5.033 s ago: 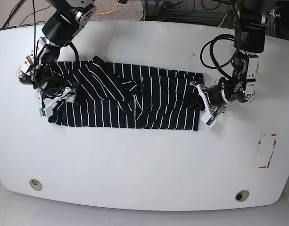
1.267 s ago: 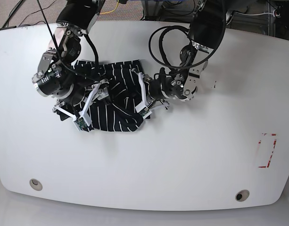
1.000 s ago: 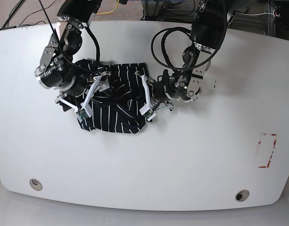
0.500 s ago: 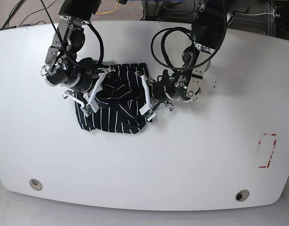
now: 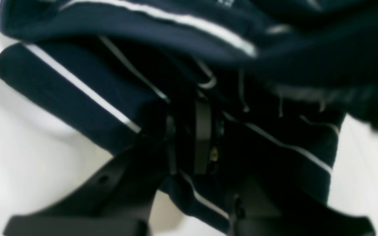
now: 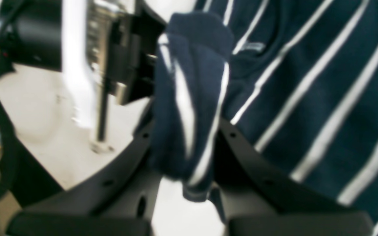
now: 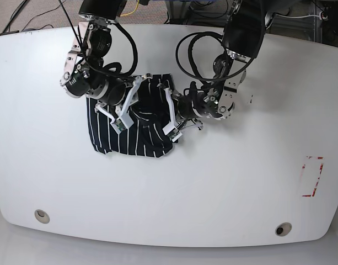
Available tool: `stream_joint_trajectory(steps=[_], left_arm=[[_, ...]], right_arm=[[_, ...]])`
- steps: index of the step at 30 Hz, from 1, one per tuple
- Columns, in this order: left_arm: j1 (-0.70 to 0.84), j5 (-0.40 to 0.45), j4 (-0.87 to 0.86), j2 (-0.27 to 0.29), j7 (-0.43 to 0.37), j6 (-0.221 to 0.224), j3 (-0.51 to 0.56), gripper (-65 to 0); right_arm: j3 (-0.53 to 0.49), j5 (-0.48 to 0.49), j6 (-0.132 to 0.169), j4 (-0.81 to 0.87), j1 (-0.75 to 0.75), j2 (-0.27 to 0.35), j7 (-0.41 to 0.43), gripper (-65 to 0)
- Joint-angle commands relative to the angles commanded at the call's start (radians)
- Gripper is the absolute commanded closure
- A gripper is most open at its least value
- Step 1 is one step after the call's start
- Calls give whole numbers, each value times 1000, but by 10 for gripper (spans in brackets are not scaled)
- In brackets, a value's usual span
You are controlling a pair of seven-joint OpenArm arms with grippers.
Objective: Layout the t-shirt on the table in an organized manner, then fold the t-shirt properly
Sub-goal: 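Press the folded bundle with both grippers, tucking the ends together, then open the left gripper and lift it away from the folded shirt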
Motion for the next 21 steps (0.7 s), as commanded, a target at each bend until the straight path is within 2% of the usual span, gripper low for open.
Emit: stream_joint_trajectory(steps=[8,15,18,21], left_arm=[[6,0,121,0,28,-2,-115,-60],[6,0,163,-2,28,-5,-238,-131],[6,0,157,-5,28,-49,-272,-133],[6,0,138,-6,29,-115,-293,-133]], right_arm=[[-8,0,0,-5,0,-3,2,-52],[-8,0,0,-5,0,5,2,-52],[-8,0,0,-5,0,5,2,-52],[-8,0,0,-5,0,5,2,-52]])
